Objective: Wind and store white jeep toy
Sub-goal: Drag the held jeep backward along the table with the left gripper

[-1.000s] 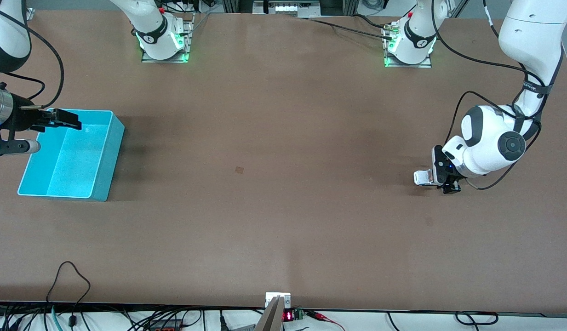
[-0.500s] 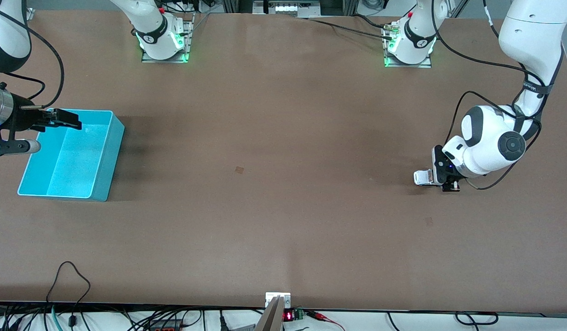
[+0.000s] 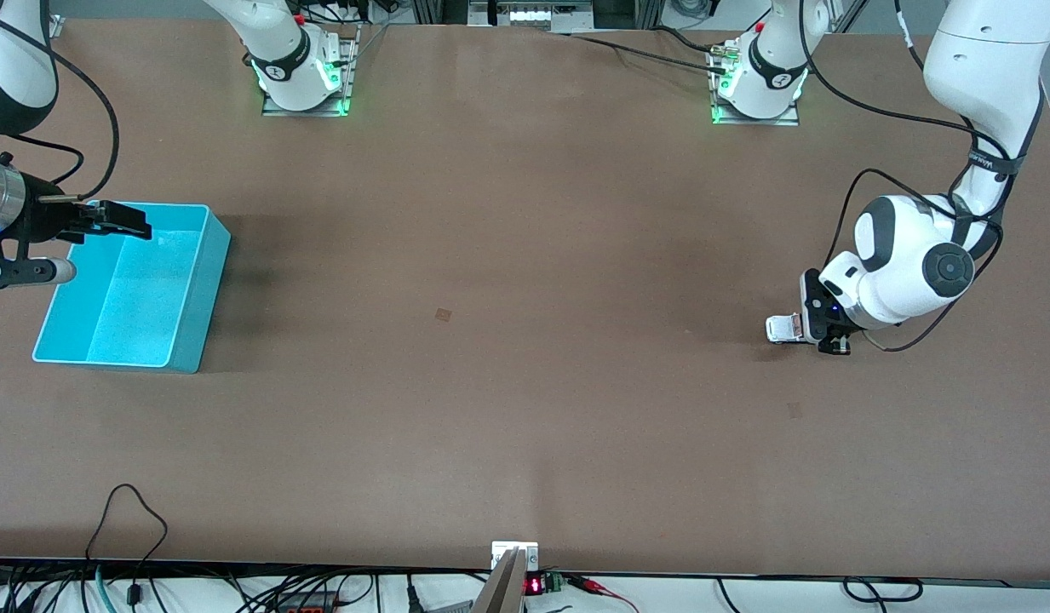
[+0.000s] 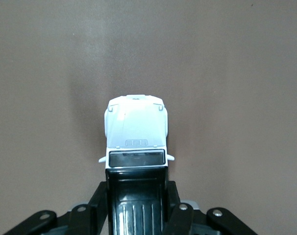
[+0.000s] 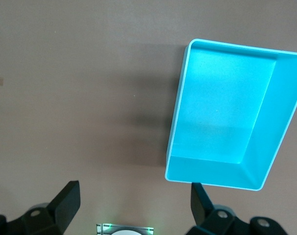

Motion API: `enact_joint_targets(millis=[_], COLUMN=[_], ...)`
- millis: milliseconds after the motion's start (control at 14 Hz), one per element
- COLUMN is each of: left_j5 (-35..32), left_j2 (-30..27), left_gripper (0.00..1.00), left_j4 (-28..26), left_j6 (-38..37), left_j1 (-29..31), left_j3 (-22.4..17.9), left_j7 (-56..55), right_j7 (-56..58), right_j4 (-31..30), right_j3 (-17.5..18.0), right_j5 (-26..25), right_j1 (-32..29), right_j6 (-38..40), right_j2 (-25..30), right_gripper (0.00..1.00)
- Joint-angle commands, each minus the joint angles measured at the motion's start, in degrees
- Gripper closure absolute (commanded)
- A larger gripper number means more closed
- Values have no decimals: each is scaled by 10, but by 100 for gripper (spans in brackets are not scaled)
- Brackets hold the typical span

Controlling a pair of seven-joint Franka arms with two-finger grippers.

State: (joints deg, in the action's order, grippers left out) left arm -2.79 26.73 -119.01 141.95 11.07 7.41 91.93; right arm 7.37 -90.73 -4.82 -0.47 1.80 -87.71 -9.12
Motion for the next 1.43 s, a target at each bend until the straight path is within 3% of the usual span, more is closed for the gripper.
enact_joint_targets(millis=[0, 286, 1357], left_j5=[-8, -9, -48], left_j2=[-1, -3, 22], left_gripper=[62, 74, 79], left_j4=[-3, -3, 5], left_j6=[3, 4, 6], left_j1=[4, 4, 28], left_j3=[2, 2, 2], left_j7=[10, 10, 11], right_j7=[9, 9, 10], right_j4=[2, 2, 3], right_j3=[0, 0, 0], right_j5=[-4, -4, -4], right_j1=[-1, -2, -1], right_j6=[10, 10, 10], right_j2=[2, 2, -1], right_gripper=[0, 0, 0])
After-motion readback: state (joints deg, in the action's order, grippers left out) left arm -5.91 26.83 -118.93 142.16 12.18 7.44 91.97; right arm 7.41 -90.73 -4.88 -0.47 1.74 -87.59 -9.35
